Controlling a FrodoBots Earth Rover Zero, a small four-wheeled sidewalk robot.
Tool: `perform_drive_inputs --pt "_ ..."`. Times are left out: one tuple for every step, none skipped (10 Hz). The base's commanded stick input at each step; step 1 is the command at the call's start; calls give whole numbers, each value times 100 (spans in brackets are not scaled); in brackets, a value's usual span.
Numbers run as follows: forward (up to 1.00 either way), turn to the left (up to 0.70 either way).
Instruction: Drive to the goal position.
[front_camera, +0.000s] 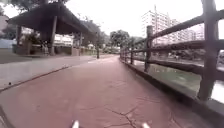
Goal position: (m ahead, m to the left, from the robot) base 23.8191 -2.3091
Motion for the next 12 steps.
perform_drive_inputs --pt "70 0" --pt "70 0" --pt "70 0" --pt "70 0" --pt "70 0" --pt "70 0" --pt "70 0" --pt "70 0" --pt "70 0" --pt "70 0" --pt "70 0" --pt "70 0"
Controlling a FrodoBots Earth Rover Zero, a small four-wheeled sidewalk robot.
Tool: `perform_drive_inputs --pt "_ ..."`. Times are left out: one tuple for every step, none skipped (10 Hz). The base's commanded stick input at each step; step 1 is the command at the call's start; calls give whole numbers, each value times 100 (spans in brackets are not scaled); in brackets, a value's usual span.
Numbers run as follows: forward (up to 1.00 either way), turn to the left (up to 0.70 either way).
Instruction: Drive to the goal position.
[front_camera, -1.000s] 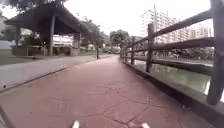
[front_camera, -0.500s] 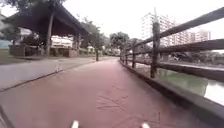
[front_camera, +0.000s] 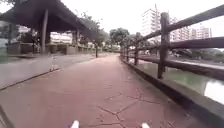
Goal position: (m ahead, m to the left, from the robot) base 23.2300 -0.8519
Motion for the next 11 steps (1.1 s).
perform_drive_inputs --pt "70 0" --pt "70 0" --pt "70 0" --pt "70 0" --pt "70 0" --pt "70 0" --pt "70 0" --pt "70 0" --pt "70 0" --pt "70 0" --pt "70 4"
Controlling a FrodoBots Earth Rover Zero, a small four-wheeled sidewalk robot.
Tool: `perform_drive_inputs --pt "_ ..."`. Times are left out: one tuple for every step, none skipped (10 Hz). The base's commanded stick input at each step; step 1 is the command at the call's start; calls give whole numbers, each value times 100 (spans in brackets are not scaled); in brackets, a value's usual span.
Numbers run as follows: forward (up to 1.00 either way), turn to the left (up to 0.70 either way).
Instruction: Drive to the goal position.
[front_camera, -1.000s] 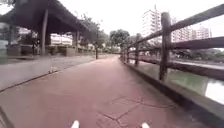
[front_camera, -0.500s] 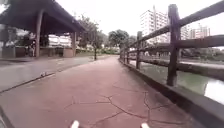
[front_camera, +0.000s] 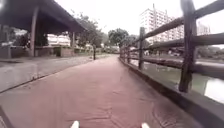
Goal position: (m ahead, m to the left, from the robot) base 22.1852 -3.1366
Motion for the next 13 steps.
perform_drive_inputs --pt "70 25" --pt "70 34" --pt "70 22" --pt "70 3" --pt "70 0" --pt "70 0" --pt "70 0" --pt "70 0" --pt "70 0" --pt "70 0" --pt "70 0" --pt "70 1" --pt "70 5"
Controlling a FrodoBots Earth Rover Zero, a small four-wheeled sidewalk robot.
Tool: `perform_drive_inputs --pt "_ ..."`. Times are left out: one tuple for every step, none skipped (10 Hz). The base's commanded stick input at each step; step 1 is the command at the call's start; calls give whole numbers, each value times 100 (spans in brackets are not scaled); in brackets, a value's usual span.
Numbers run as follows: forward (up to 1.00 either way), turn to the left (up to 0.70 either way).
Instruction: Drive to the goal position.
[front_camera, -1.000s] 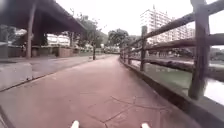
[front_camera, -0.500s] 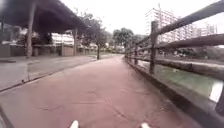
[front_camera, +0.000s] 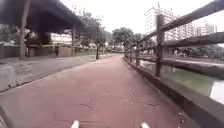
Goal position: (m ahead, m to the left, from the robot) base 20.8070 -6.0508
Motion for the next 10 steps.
perform_drive_inputs --pt "70 28" --pt "70 35" --pt "70 20" --pt "70 0" --pt "70 0" --pt "70 0" --pt "70 0" --pt "70 0" --pt "70 0" --pt "70 0"
